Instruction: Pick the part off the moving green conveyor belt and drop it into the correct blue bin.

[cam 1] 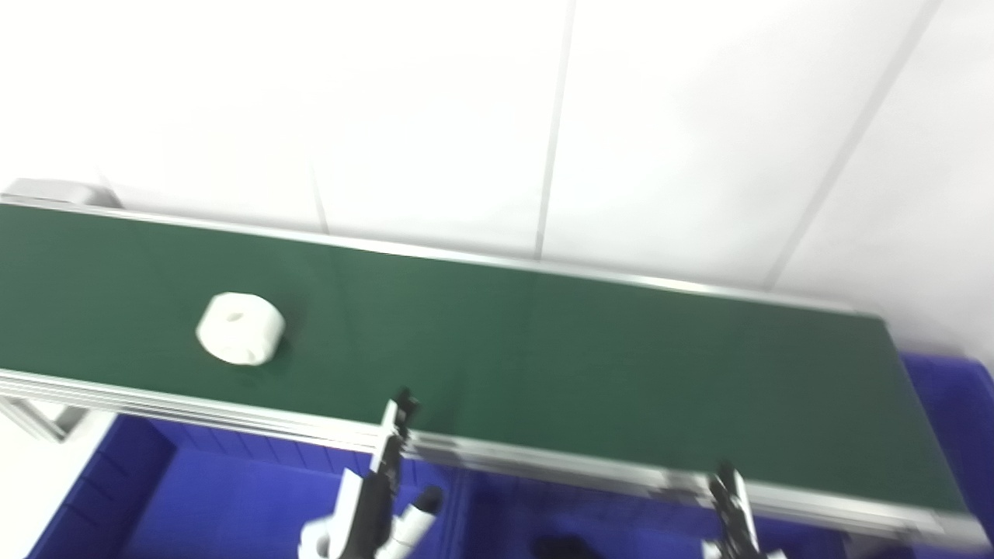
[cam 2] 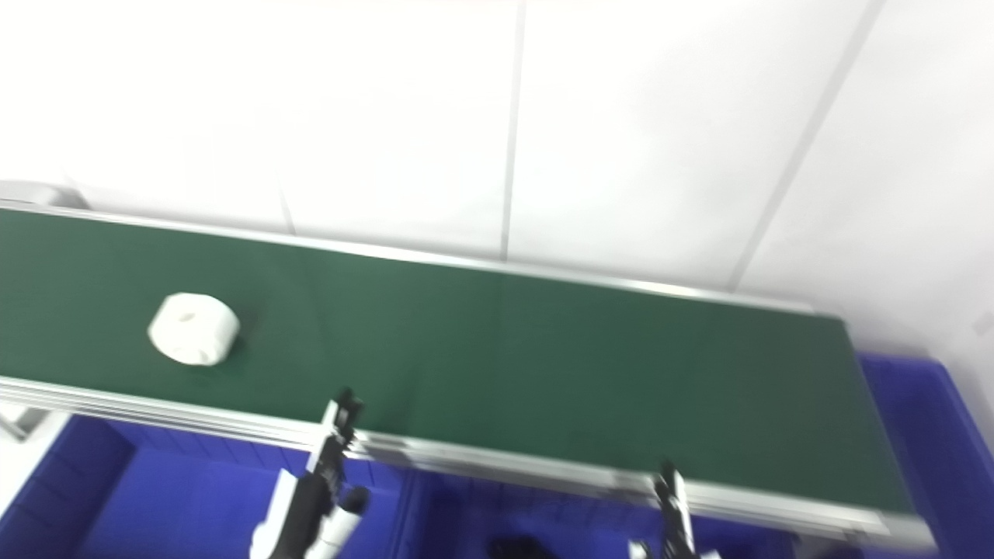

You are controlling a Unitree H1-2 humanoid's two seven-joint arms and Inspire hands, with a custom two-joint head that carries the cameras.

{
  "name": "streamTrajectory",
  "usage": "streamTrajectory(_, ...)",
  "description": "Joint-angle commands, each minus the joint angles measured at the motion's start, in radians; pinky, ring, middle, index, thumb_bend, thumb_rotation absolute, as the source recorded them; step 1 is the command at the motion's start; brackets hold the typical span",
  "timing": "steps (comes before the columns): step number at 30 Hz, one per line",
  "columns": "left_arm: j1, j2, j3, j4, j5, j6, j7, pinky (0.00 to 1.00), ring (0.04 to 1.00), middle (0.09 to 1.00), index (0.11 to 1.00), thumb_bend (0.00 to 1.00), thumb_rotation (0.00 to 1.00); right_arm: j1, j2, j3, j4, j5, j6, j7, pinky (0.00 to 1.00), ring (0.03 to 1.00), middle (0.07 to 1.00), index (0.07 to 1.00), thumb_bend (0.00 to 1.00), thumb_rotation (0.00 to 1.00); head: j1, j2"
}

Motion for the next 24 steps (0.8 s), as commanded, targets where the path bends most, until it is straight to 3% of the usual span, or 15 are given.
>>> streamTrajectory(1,-0.016,-0.01,-0.015,-0.002,0.017,-0.044,0.03,1.0,0.996,0.979,1.0,0.75,0.87,-0.008,-0.017,-0.003,-0.009,0.02,-0.06,0.007,1.0,0.999,1.0,1.0,0.67,1.0,0.021,-0.013)
streamTrajectory(5,-0.029,-0.015,-0.036,0.024,0.048,-0.044,0.066,0.99,0.99,0.975,0.99,0.7,0.84,-0.016,-0.039,-0.006,0.012,0.041,-0.06,0.012,1.0,1.0,1.0,1.0,0.63,1.0,0.065,-0.032)
streamTrajectory(12,-0.051,-0.009,-0.061,0.043,0.059,-0.045,0.11,0.89,0.953,0.952,0.952,0.71,0.8,-0.032,-0.039,-0.017,0.033,0.044,-0.06,0.003,1.0,1.0,1.0,1.0,0.57,1.0,0.103,-0.007)
streamTrajectory(17,-0.057,0.012,-0.067,0.012,0.093,-0.044,0.133,0.86,0.939,0.935,0.949,0.73,0.74,-0.048,-0.04,-0.011,0.056,0.043,-0.06,0.009,1.0,1.0,1.0,1.0,0.6,1.0,0.103,0.006)
streamTrajectory(22,-0.053,0.085,-0.062,-0.119,0.187,-0.04,0.111,0.87,0.933,0.946,0.931,0.81,0.64,-0.056,-0.029,-0.009,0.056,0.039,-0.06,0.006,1.0,1.0,1.0,1.0,0.62,1.0,0.082,0.019)
streamTrajectory(24,-0.081,0.15,-0.048,-0.206,0.229,-0.006,0.054,0.94,0.949,0.953,0.905,0.84,0.58,-0.061,-0.027,-0.006,0.059,0.031,-0.06,0.005,1.0,1.0,1.0,1.0,0.64,1.0,0.067,0.029)
